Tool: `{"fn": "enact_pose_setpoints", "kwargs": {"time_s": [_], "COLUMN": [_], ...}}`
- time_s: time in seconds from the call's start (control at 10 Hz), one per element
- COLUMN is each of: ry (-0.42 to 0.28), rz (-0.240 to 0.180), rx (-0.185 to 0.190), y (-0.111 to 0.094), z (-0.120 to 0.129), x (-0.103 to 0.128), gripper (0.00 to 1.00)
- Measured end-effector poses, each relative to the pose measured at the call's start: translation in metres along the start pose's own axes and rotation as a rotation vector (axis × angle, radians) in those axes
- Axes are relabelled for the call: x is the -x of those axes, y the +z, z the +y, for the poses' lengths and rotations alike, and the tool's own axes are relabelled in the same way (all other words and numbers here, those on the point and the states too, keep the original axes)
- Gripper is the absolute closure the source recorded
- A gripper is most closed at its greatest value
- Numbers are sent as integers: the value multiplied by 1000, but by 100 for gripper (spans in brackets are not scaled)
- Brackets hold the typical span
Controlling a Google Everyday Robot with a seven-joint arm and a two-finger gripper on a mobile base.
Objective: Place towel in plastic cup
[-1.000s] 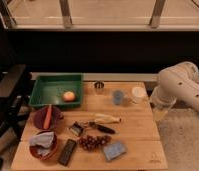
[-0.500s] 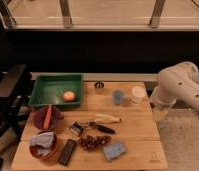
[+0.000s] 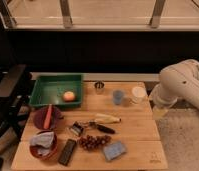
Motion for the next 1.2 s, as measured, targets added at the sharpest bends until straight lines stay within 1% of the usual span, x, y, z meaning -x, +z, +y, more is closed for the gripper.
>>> {"fn": "enact_pose_setpoints", "kwargs": {"time_s": [0.1, 0.3, 0.4, 0.5, 0.7, 0.9, 1.1, 1.2], "ry": [-3, -20, -21, -23, -42, -52, -65, -72], "rz": [-58, -160, -196, -257, -314, -402, -453, -460], "rx": [-7, -15, -15, -12, 2, 21, 32, 34], "y": [7, 23, 29, 37, 44, 52, 52, 51], "z": [3, 7, 9, 16, 23, 36, 46, 47], "x": [12, 42, 48, 60, 83, 115, 145, 151], "gripper": [35, 35, 35, 35, 35, 35, 35, 35]}}
